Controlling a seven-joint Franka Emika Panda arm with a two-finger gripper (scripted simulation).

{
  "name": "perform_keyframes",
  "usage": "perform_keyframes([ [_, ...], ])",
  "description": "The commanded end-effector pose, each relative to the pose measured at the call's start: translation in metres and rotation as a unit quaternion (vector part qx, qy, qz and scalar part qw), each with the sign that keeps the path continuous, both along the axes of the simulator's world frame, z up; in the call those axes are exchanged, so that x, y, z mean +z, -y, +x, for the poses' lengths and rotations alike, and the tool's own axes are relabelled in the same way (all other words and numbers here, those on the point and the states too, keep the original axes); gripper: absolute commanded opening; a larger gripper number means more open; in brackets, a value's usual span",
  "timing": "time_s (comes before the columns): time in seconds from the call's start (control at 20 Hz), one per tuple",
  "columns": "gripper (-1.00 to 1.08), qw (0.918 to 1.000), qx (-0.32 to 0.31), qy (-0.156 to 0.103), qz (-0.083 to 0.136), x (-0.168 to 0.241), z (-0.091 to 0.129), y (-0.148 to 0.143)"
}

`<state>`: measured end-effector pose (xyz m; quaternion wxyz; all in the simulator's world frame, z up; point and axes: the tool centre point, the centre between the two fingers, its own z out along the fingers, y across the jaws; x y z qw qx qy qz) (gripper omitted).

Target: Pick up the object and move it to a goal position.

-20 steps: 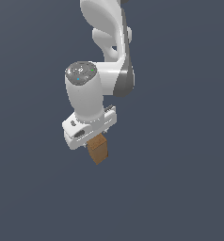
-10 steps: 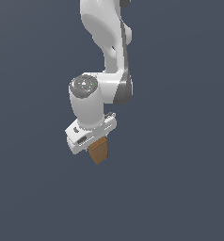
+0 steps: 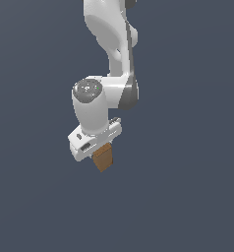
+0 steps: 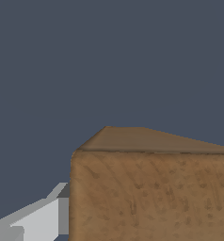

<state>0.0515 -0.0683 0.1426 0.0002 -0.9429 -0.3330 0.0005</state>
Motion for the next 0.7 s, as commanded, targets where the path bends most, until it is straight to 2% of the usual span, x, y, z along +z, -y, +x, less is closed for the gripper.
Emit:
perform_keyframes([
  [0.0,-1.0,1.0,0.0,0.001,0.0,0.0,0.0,0.0],
  [0.35,-1.0,1.0,0.0,0.0,0.0,0.011,-0.002,-0.004],
  [0.65,-1.0,1.0,0.0,0.0,0.0,0.046,-0.007,-0.018],
])
